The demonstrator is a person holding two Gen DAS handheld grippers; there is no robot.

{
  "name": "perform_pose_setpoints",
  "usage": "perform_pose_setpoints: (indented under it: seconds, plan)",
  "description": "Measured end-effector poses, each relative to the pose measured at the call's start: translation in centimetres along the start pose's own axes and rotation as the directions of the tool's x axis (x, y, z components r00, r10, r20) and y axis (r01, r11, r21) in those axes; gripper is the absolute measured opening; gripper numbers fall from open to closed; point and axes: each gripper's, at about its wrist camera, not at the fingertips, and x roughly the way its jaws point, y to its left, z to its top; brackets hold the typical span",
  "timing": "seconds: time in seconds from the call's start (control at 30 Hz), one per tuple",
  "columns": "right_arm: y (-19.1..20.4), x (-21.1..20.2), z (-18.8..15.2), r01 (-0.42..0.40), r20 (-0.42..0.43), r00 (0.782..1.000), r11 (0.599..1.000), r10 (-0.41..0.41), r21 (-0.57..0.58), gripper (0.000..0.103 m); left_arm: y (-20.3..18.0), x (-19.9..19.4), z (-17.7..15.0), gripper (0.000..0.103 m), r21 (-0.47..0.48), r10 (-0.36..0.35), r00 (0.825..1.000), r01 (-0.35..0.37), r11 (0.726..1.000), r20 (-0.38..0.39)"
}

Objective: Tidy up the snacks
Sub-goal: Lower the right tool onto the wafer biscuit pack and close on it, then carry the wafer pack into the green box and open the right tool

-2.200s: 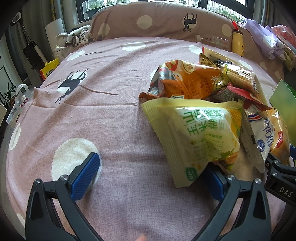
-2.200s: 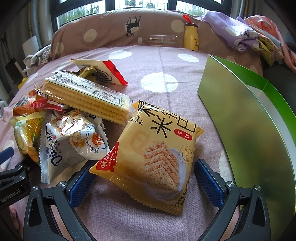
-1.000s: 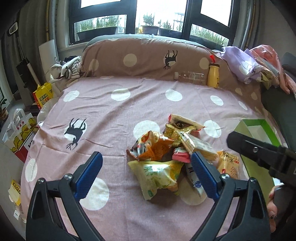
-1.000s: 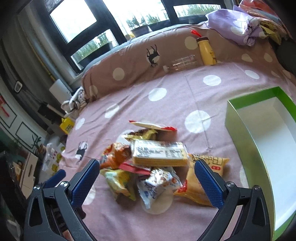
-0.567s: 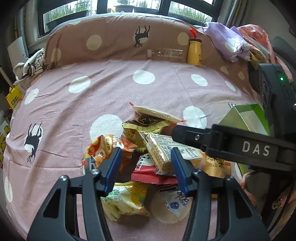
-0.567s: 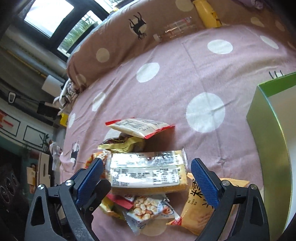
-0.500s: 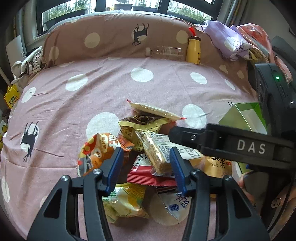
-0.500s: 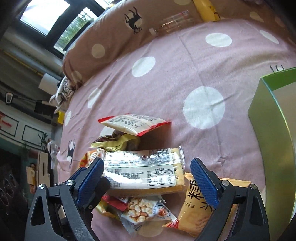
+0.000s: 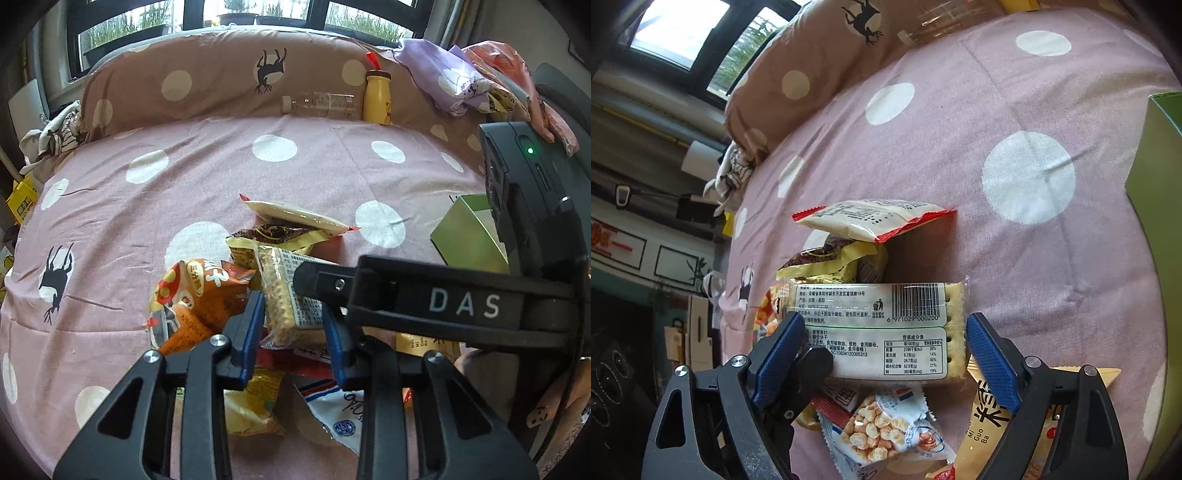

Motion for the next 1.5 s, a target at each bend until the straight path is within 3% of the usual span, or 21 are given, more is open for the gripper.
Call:
perform_pose_setpoints:
  seconds: [0.17,0.4,0.8,1.23,1.5]
  plan:
    - [1.6,-2.6,-0.9,-0.004,0.077,0.997,1.0,0.006,-0.024,0.09,-0.7,-2.4,-0.2,0.032,0.026,0.015,0.997,-0.017,1.0,0.073]
    - [2.3,-6.4,-2.2,0.014,0.185,0.983,1.0,-0.009,-0.025,0.09,-2.6,-5.3,-0.5,0.032,0.072,-0.024,0.988,0.013,0.997,0.152]
    - [-0.3,-13.8,-3.5,0.014,0.378,0.925,0.999,-0.031,0.045,0.09,-8.0,-7.7,-0.1,0.033,0.174,-0.137,0.962,0.097,0.98,0.236]
    - [-8.1,-19.3,-4.6,0.077,0.479,0.852,0.956,-0.21,0.283,0.09,-17.4,-4.6,0.7,0.032,0.306,-0.29,0.942,0.229,0.924,0.169]
    - [-12.3,-20.6,-5.5,0.102,0.469,0.827,0.903,-0.311,0.417,0.09,-21.1,-1.4,1.2,0.031,0.317,-0.379,0.923,0.339,0.886,0.071]
